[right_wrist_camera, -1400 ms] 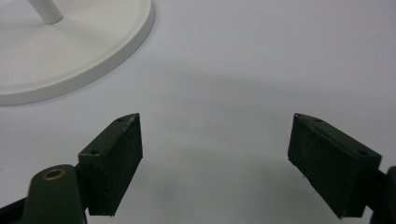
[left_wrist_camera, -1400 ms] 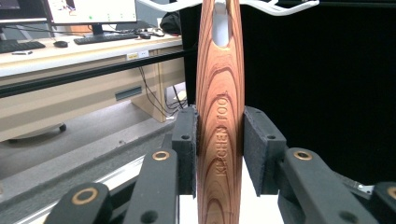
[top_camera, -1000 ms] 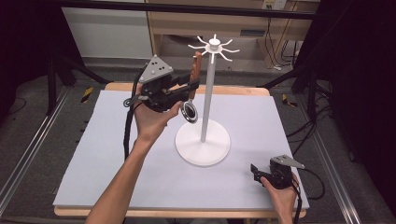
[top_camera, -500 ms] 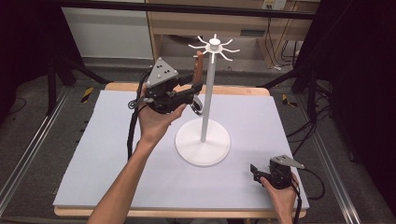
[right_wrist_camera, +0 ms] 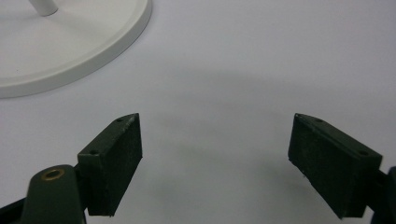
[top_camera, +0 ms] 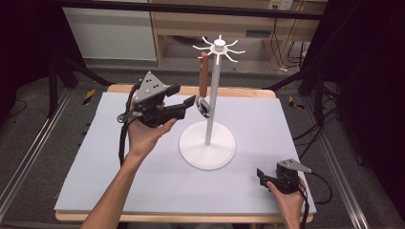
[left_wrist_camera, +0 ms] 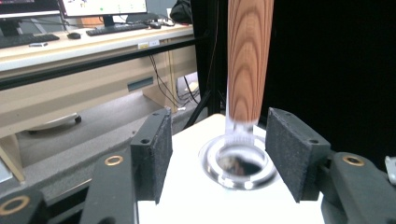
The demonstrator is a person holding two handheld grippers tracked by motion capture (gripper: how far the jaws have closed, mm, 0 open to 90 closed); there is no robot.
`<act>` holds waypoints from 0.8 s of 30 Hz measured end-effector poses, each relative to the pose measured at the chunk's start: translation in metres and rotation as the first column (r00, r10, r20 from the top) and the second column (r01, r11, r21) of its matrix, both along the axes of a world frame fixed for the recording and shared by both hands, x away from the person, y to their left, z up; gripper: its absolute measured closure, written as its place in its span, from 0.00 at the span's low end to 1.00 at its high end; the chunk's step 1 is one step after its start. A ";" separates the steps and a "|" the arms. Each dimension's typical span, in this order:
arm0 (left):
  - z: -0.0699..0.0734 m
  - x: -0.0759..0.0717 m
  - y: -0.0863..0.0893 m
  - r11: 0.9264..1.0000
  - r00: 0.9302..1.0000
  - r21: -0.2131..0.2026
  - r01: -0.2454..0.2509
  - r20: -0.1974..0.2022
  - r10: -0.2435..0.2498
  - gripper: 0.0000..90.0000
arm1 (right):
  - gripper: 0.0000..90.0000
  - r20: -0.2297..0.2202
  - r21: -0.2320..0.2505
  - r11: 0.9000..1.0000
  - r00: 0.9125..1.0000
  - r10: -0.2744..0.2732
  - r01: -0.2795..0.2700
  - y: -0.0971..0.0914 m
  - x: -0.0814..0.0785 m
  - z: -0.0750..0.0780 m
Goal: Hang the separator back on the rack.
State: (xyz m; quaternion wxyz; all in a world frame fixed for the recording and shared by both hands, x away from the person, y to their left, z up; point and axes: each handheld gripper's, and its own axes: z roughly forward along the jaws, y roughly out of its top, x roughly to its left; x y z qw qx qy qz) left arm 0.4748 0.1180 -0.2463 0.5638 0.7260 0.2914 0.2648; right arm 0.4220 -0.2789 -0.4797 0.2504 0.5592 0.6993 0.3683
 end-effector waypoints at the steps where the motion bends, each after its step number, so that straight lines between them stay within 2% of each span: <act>1: -0.003 -0.002 0.003 1.000 1.000 0.005 -0.003 -0.001 0.003 0.44 | 0.19 -0.002 0.003 1.000 1.000 0.000 0.000 0.000 0.000 0.000; 7: -0.027 -0.012 0.020 0.999 1.000 0.043 -0.018 -0.017 0.019 0.42 | 0.16 -0.004 0.000 1.000 1.000 0.002 -0.002 0.001 0.000 -0.002; 14: -0.066 -0.013 0.041 0.997 0.995 0.065 -0.040 -0.085 0.045 0.40 | 0.15 -0.011 0.000 1.000 1.000 -0.003 0.003 0.001 0.000 -0.003; 22: -0.108 -0.014 0.068 0.993 0.982 0.082 -0.083 -0.163 0.096 0.37 | 0.14 -0.014 -0.003 1.000 1.000 -0.014 0.014 -0.001 -0.001 -0.004; 24: -0.119 -0.017 0.076 0.991 0.977 0.099 -0.094 -0.182 0.110 0.37 | 0.14 -0.017 -0.006 1.000 1.000 -0.015 0.015 -0.001 -0.001 -0.004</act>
